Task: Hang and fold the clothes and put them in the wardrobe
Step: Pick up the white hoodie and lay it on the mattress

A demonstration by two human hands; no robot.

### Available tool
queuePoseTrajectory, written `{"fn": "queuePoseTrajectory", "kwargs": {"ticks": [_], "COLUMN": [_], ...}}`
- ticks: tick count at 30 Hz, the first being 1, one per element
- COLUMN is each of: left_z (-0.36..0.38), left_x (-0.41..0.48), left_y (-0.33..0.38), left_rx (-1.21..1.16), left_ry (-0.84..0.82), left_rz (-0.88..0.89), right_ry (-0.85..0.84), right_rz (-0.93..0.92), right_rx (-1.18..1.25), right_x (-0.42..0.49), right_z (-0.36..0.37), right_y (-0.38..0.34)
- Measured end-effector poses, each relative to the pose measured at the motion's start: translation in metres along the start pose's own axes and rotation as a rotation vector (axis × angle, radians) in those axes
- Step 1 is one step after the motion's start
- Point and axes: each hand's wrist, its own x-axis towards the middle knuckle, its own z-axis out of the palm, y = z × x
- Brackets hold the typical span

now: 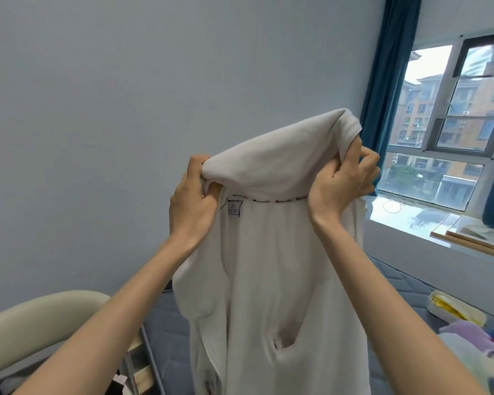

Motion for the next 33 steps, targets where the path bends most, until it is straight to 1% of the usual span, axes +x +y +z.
{"fn": "queuePoseTrajectory", "kwargs": {"ticks": [3, 6, 10, 12, 16, 19, 21, 22, 24, 25, 27, 29, 30, 31, 33], "left_z": [0.011, 0.028, 0.061, 0.081, 0.119, 0.148, 0.165, 0.172, 0.188, 0.196, 0.212, 0.224, 0.228, 0.232, 0.235], "left_x": [-0.009, -0.023, -0.058, -0.071, -0.078, -0.084, -0.091, -0.098, -0.119, -0.132, -0.162, -0.189, -0.202, -0.216, -0.241], "left_y": [-0.021, -0.057, -0.12, -0.154, -0.206, -0.239, -0.264, -0.276, -0.303, -0.315, -0.34, -0.362, -0.37, -0.376, -0.384], "left_rx": [0.069, 0.09, 0.023, -0.011, -0.06, -0.087, -0.134, -0.149, -0.169, -0.171, -0.135, -0.085, -0.063, -0.038, 0.039], "left_ry": [-0.07, -0.133, -0.187, -0.189, -0.168, -0.185, -0.22, -0.264, -0.387, -0.437, -0.467, -0.46, -0.459, -0.459, -0.469], "left_rz": [-0.04, -0.08, -0.173, -0.207, -0.182, -0.151, -0.142, -0.144, -0.195, -0.221, -0.276, -0.349, -0.389, -0.433, -0.5], "right_ry": [-0.06, -0.124, -0.188, -0.199, -0.255, -0.317, -0.378, -0.42, -0.569, -0.679, -0.968, -1.284, -1.415, -1.512, -1.604], "right_rz": [-0.007, -0.014, -0.031, -0.055, -0.055, -0.033, 0.003, 0.03, 0.091, 0.116, 0.149, 0.199, 0.236, 0.267, 0.31], "right_rx": [-0.084, -0.152, -0.243, -0.266, -0.258, -0.237, -0.223, -0.218, -0.222, -0.238, -0.299, -0.382, -0.441, -0.505, -0.572], "right_x": [-0.016, -0.047, -0.099, -0.118, -0.136, -0.145, -0.156, -0.164, -0.186, -0.197, -0.222, -0.246, -0.259, -0.271, -0.295], "right_z": [0.007, 0.021, 0.047, 0.063, 0.095, 0.118, 0.132, 0.139, 0.149, 0.153, 0.16, 0.165, 0.166, 0.164, 0.155], "right_y": [0.031, 0.072, 0.135, 0.163, 0.206, 0.239, 0.264, 0.279, 0.31, 0.327, 0.366, 0.403, 0.421, 0.437, 0.462]}}
